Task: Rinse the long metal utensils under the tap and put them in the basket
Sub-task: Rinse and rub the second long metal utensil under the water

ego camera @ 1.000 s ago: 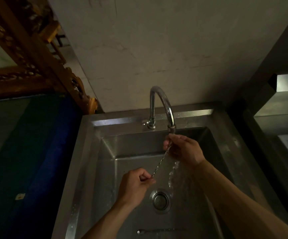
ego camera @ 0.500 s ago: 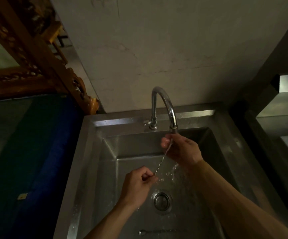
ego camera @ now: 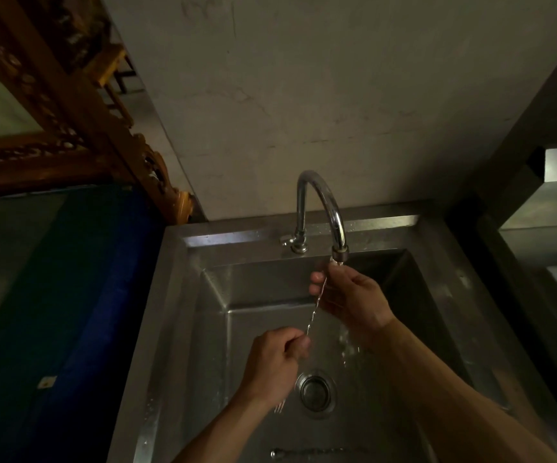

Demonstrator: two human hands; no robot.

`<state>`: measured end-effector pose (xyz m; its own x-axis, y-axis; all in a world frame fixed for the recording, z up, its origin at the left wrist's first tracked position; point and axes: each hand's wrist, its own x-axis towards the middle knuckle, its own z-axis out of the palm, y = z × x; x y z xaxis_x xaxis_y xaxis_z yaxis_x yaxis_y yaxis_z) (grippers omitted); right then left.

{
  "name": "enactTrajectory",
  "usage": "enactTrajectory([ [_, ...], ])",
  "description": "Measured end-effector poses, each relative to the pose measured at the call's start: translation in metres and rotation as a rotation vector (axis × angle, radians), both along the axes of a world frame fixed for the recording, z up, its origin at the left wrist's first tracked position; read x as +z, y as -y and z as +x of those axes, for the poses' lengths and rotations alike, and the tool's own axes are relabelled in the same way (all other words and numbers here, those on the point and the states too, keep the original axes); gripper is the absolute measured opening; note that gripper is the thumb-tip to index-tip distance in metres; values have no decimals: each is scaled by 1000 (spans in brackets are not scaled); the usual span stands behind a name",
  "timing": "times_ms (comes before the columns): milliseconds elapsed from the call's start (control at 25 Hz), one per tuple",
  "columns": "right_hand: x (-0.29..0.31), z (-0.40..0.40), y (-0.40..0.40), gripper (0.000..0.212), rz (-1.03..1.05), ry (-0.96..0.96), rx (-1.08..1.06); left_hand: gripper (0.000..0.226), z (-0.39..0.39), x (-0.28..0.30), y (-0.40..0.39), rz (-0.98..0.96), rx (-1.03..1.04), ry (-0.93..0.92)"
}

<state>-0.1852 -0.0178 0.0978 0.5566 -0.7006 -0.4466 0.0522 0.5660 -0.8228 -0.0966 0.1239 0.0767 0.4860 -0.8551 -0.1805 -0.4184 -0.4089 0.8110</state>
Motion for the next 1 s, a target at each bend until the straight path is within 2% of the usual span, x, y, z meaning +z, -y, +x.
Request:
enactTrajectory([
  [80, 1, 2, 3, 17, -36, -19, -70, 27, -1, 2, -3, 10, -16, -18],
  [200, 0, 8, 0, 22, -83, -109, -165, 27, -3, 4, -3, 1, -25, -43],
  [280, -2, 10, -3, 24, -126, -132, -131, 26, -6, 4, -2, 11, -24, -67],
  [400, 0, 9, -3, 11, -160, -59, -50, 27, -6, 3, -2, 8, 0, -107],
  [480, 1, 8, 1, 7, -115, -32, -149, 26, -7, 4, -1, -3, -10, -120],
  [560, 1, 8, 0, 17, -108, -80, -241, 24, -11, 4, 1, 12, -26, -113],
  [720, 1, 6, -7, 17, -143, -62, -82, 23, -12, -1, -2, 18, 7, -111],
  [920, 4, 8, -3, 24, -94, -67, -176, 23, -13, 2, 3, 8, -9, -78],
  [1000, 4, 11, -7, 16, -98, -34, -86, 24, -11, -1, 5, 7, 22, -57],
])
